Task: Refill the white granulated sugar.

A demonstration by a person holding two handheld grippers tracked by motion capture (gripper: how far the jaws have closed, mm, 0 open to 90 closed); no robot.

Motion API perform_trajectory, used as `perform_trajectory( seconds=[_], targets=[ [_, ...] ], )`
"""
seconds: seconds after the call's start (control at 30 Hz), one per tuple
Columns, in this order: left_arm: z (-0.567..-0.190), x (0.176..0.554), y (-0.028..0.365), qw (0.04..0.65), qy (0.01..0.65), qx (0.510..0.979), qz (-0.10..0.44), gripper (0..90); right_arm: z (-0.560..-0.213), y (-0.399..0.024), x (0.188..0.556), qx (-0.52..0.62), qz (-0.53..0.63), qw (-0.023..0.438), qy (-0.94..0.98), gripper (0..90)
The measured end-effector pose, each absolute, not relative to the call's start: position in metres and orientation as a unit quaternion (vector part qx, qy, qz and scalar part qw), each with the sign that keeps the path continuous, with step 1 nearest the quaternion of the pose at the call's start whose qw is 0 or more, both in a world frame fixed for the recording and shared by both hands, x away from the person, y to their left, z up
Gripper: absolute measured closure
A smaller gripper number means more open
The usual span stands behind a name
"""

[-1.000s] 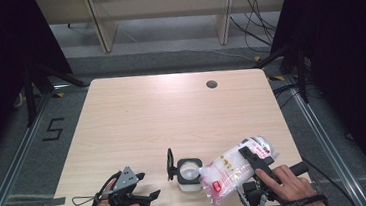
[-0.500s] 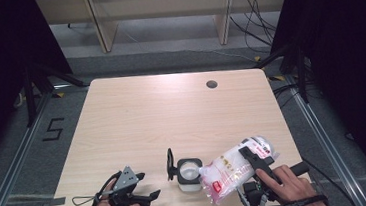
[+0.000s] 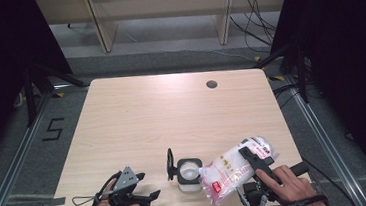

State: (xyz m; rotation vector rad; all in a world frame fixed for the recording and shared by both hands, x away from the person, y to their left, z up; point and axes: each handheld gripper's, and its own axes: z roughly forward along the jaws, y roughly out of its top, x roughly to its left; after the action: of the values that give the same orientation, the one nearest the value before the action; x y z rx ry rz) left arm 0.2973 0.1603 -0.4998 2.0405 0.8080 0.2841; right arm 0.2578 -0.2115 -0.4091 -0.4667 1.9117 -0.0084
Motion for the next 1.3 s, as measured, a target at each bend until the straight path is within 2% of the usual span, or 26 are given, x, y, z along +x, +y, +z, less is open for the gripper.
perform_trajectory(
  seconds=[1.07,1.2,1.3],
  targets=[
    [-0.4995,0.2958,0.16,0.443,0.333,0.826,0.109,20.0,-0.4111,-0.2092,0.2585,-0.213,-0.013,0.553,0.806,46.0],
    [-0.4999,0.2959,0.1587,0.448,0.338,0.821,0.107,20.0,-0.4155,-0.2099,0.2546,-0.172,-0.008,0.553,0.816,46.1],
    [-0.4997,0.2959,0.1598,0.444,0.333,0.825,0.109,20.1,-0.4113,-0.2069,0.2572,-0.211,-0.017,0.55,0.808,46.1]
  ],
)
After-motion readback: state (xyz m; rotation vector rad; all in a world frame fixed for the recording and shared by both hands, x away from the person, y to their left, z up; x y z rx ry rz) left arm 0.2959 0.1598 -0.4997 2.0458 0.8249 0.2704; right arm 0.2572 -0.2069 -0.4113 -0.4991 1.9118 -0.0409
